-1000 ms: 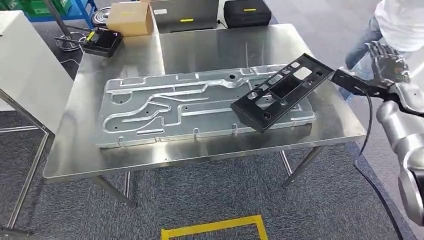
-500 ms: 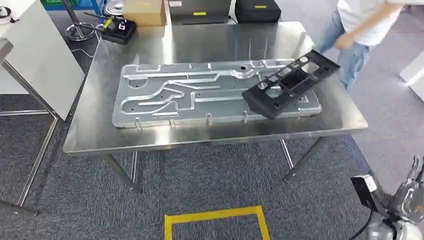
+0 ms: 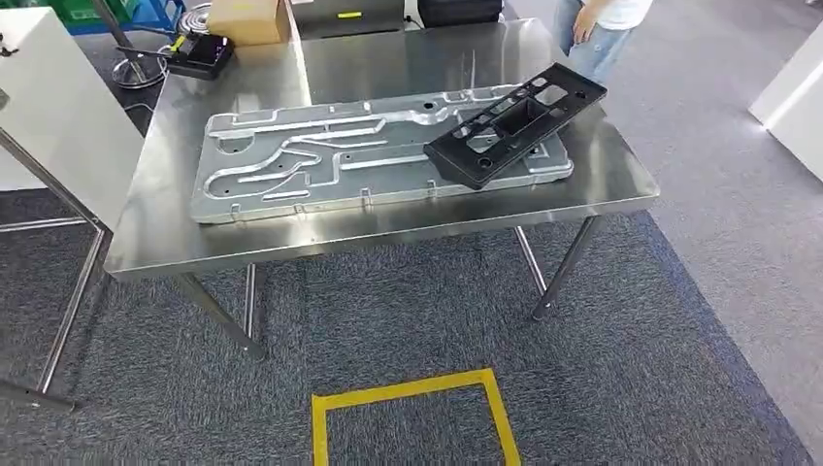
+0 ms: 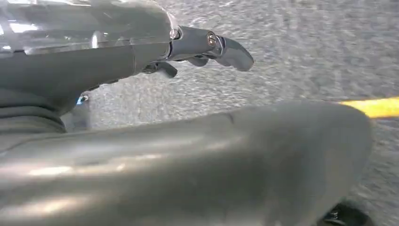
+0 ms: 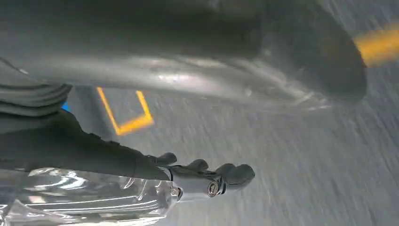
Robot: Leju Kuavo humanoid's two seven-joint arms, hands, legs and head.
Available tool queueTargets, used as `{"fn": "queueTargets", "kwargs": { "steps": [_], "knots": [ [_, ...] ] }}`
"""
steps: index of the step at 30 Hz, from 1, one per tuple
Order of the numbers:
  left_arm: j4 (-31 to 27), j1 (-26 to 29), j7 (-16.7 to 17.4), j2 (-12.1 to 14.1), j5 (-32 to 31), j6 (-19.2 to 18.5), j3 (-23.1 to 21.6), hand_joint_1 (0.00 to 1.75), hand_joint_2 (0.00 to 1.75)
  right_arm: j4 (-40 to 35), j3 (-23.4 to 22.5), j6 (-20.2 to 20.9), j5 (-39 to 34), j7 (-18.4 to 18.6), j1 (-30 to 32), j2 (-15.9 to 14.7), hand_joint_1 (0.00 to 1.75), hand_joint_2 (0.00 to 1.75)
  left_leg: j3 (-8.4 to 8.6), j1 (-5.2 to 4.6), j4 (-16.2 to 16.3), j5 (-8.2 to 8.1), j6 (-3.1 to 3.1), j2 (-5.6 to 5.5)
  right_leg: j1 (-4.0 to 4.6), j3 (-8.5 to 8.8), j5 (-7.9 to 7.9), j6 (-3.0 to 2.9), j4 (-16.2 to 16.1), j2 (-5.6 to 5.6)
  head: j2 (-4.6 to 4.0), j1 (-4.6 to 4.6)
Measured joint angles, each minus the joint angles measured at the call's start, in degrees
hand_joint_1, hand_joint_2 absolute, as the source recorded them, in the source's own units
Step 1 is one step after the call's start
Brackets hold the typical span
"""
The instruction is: Take the parts from the cabinet and place them on the table.
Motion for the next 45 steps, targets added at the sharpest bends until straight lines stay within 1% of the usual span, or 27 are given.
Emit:
{"fn": "queueTargets", "kwargs": {
  "steps": [1, 2, 3, 6, 7, 9, 11, 12, 13, 15, 16, 18, 22, 24, 26, 27, 29, 30, 31, 33, 34, 37, 39, 41, 42, 43, 45],
  "knots": [
    [0.00, 0.05, -0.09, 0.11, -0.02, 0.04, 0.02, 0.00, 0.00, 0.92, 0.00, 3.19, 0.63, 0.28, -0.02, 0.07, 0.00, 0.00, 4.67, -0.16, -5.72, 0.03, 0.52, -0.05, 0.08, -0.86, 0.86, 0.13, 0.04, 0.03, 0.00, 0.00],
    [0.00, -0.01, -0.11, 0.37, -0.02, 0.07, 0.02, 0.00, 0.00, 1.62, 0.02, 6.01, 1.23, 0.33, -0.11, 0.20, 0.00, 0.00, 10.02, -0.46, -12.29, -2.29, 1.10, -0.06, 0.24, -1.14, 1.44, 0.40, 0.29, 0.07, 0.00, -0.02],
    [0.00, -0.11, -0.22, 0.48, -0.04, 0.07, 0.02, 0.00, 0.00, 2.05, 0.02, 8.02, 1.81, 0.35, -0.06, 0.31, 0.00, 0.00, 12.60, -0.64, -17.45, -3.97, 1.49, 0.05, 0.34, -1.33, 1.84, 0.75, 0.40, 0.05, 0.00, 0.00],
    [0.00, 0.61, -0.26, 0.63, -0.09, 0.11, 0.02, 0.00, 0.00, 2.97, 0.20, 10.05, 2.71, -0.02, 0.06, 0.31, 0.00, 0.00, 10.99, -0.98, -16.48, -2.08, 2.46, 0.17, -0.03, -1.20, 4.39, 1.79, -0.68, -0.11, 0.00, -0.02],
    [0.00, 0.93, -0.30, 0.65, -0.09, 0.07, 0.02, 0.00, 0.00, 3.19, 0.31, 10.57, 2.95, -0.48, 0.18, 0.13, 0.00, 0.00, 10.33, -0.50, -16.68, -0.95, 2.93, 0.65, -0.35, -1.53, 3.91, 2.06, -0.55, 0.01, -0.02, 0.00],
    [0.00, 1.26, -0.72, 0.81, 0.02, 0.04, 0.02, 0.00, 0.00, 3.52, 0.59, 11.59, 3.58, -0.90, 0.39, 0.09, 0.00, 0.00, 8.44, -0.59, -16.63, 0.64, 3.79, 0.89, -0.63, -3.25, -4.54, 2.75, 4.53, -0.04, 0.00, 0.00],
    [0.00, 1.34, -1.11, 0.83, 0.02, -0.11, 0.00, 0.00, 0.00, 3.82, 0.79, 12.18, 3.78, -1.18, 0.44, 0.02, 0.00, 0.00, 6.27, -0.66, -16.43, 2.24, 3.71, 0.90, -0.80, -4.70, -10.87, 3.32, 13.48, -0.05, 0.00, 0.00],
    [0.00, 1.34, -1.14, 0.85, 0.02, -0.18, -0.02, 0.00, 0.00, 3.91, 0.83, 12.45, 3.78, -1.36, 0.42, -0.02, 0.00, 0.00, 5.06, -0.66, -16.16, 2.98, 3.62, 0.99, -0.79, -4.80, -11.30, 3.48, 17.03, -0.05, 0.00, -0.02],
    [0.00, 1.33, -1.11, 0.85, -0.04, -0.35, -0.02, 0.00, 0.00, 3.99, 0.90, 12.51, 3.78, -1.42, 0.42, -0.11, 0.00, 0.00, 3.84, -0.65, -15.73, 3.68, 3.47, 1.04, -0.80, -3.96, -9.66, 3.60, 18.41, -0.05, 0.00, -0.02],
    [0.00, 1.23, -0.83, 0.85, -0.04, -0.85, -0.04, 0.00, 0.00, 4.06, 1.12, 12.86, 3.78, -1.44, 0.42, -0.18, 0.00, 0.00, 1.38, -0.59, -14.65, 4.69, 3.19, 1.18, -0.81, 0.84, -5.18, 3.54, 14.71, -0.08, 0.00, -0.02],
    [0.00, 1.14, -0.72, 0.85, -0.04, -1.01, -0.04, 0.00, 0.00, 4.06, 1.25, 13.00, 3.78, -1.44, 0.36, -0.20, 0.00, 0.00, 0.33, -0.58, -14.11, 5.06, 2.99, 1.17, -0.79, 4.63, -4.75, 3.34, 10.23, -0.08, 0.00, -0.02],
    [0.00, 0.82, -0.06, 0.83, -0.04, -1.49, -0.04, 0.00, 0.00, 4.06, 1.40, 13.13, 3.78, -1.42, 0.02, -0.22, 0.00, 0.00, -0.81, -0.81, -13.15, 5.82, 2.35, 1.11, -0.30, 11.61, -9.04, 2.54, -0.23, -0.04, 0.00, -0.02],
    [0.00, 0.71, 1.27, 0.94, -0.04, -2.14, -0.07, 0.00, 0.00, 4.52, 1.64, 13.15, 3.69, -0.57, 0.24, -0.09, 0.00, 0.00, -1.65, -0.68, -13.44, 7.76, 0.94, 1.19, -0.38, 10.32, -7.71, 1.03, -1.36, -0.27, 0.00, 0.00],
    [0.00, 0.77, 1.55, 1.07, -0.07, -2.27, -0.07, 0.00, 0.00, 4.59, 1.71, 13.24, 3.69, 0.33, 0.12, 0.00, 0.00, 0.00, -3.46, -0.25, -9.19, 1.30, 0.46, 0.36, -0.44, 8.52, -6.16, 0.18, -1.41, -0.49, 0.00, -0.02],
    [0.00, 0.73, 1.51, 1.07, -0.04, -2.30, -0.05, 0.00, 0.00, 4.67, 1.75, 13.39, 3.69, 0.96, 0.25, 0.02, 0.00, 0.00, -5.29, -0.03, -0.63, -5.41, -0.06, 0.35, -0.31, 6.48, -4.57, 0.12, -1.34, -0.49, 0.00, -0.02],
    [0.00, 0.68, 1.40, 1.07, -0.04, -2.27, -0.07, 0.00, 0.00, 4.72, 1.79, 13.43, 3.74, 1.24, 0.28, 0.02, 0.00, 0.00, -5.67, 0.01, 2.78, -6.35, -0.23, 0.35, -0.29, 5.43, -3.79, 0.16, -1.23, -0.49, 0.00, -0.02],
    [0.00, 0.62, 1.25, 1.16, -0.04, -2.19, -0.07, 0.00, 0.00, 4.78, 1.90, 13.45, 3.78, 1.75, 0.31, 0.02, 0.00, 0.00, -3.69, 0.09, 3.95, -3.03, -0.30, 0.34, -0.29, 3.15, -2.27, 0.40, -0.85, -0.49, 0.00, -0.02],
    [0.00, 0.55, 1.18, 1.16, -0.02, -2.19, -0.07, 0.00, 0.00, 4.85, 1.95, 13.48, 3.78, 1.81, 0.34, 0.02, 0.00, 1.75, -1.08, 0.13, 1.29, -0.47, -0.20, 0.34, -0.30, 2.00, -1.61, 0.58, -0.58, -0.49, 0.00, -0.02],
    [0.00, 0.45, 1.16, 1.18, -0.04, -2.19, -0.04, 0.00, 0.00, 4.89, 2.01, 13.48, 3.80, 1.83, 0.35, 0.04, 0.00, 1.75, 2.28, 0.17, -2.82, 0.82, -0.01, 0.34, -0.31, 0.99, -0.97, 0.78, -0.30, -0.48, 0.00, -0.02],
    [0.00, -0.10, 1.14, 1.25, -0.04, -2.12, -0.04, 0.00, 0.00, 4.96, 2.25, 13.48, 3.98, 1.77, 0.33, 0.04, 0.00, 1.75, 10.83, -0.19, -14.71, -2.59, 0.52, 0.29, 0.02, -0.28, 0.15, 1.48, 0.35, -0.34, 0.00, -0.02],
    [0.00, -0.31, 1.12, 1.25, -0.04, -2.10, -0.04, 0.00, 0.00, 4.98, 2.34, 13.48, 4.17, 1.55, 0.41, 0.04, 0.00, 1.75, 10.86, -0.29, -16.13, -3.39, 1.16, 0.26, -0.03, -0.33, 0.82, 1.85, 0.41, -0.51, 0.00, -0.02],
    [0.00, 0.26, 1.18, 1.25, -0.09, -1.95, -0.04, 0.00, 0.00, 4.98, 2.73, 13.52, 4.72, 0.63, 0.76, 0.04, 0.00, 1.75, 9.63, -0.45, -16.12, -1.63, 2.57, 0.47, -0.31, -0.60, 2.96, 2.95, -0.51, -0.54, 0.00, 0.00],
    [0.00, 0.34, 1.27, 1.27, -0.02, -1.86, -0.04, 0.00, 0.00, 4.98, 2.91, 13.72, 4.74, 0.09, 0.79, 0.02, 0.00, 1.75, 8.04, -0.30, -16.13, -0.12, 3.48, 0.92, -0.70, -1.95, -3.49, 3.48, 2.90, -0.36, 0.00, 0.00],
    [0.00, 0.49, 1.27, 1.31, -0.04, -1.88, -0.04, 0.00, 0.00, 5.00, 3.13, 14.00, 4.63, -0.35, 0.90, 0.04, 0.00, 1.75, 6.08, -0.40, -16.07, 1.41, 3.74, 0.91, -0.76, -3.65, -11.03, 3.93, 11.28, -0.36, 0.00, 0.00],
    [0.00, 0.56, 1.33, 1.31, -0.04, -2.03, -0.06, 0.00, 0.00, 5.02, 3.13, 14.18, 4.50, -0.48, 0.87, 0.04, 0.00, 1.75, 4.92, -0.50, -15.99, 2.23, 3.72, 0.94, -0.77, -4.12, -12.76, 4.08, 15.56, -0.36, 0.00, -0.02],
    [0.00, 0.54, 1.51, 1.31, -0.04, -2.19, -0.07, 0.00, 0.00, 5.05, 3.13, 14.18, 4.35, -0.53, 0.85, 0.04, 0.00, 1.75, 4.05, -0.56, -15.78, 2.96, 3.64, 0.96, -0.76, -3.86, -12.19, 4.11, 17.85, -0.36, 0.00, 0.00],
    [0.00, 0.33, 1.99, 1.31, -0.04, -2.38, -0.07, 0.00, 0.00, 5.04, 3.13, 14.20, 4.04, -0.59, 0.85, 0.02, 0.00, 1.75, 1.77, -0.61, -15.15, 4.18, 3.42, 1.05, -0.74, -0.29, -7.59, 3.91, 16.17, -0.36, 0.00, -0.02]
  ]
}}
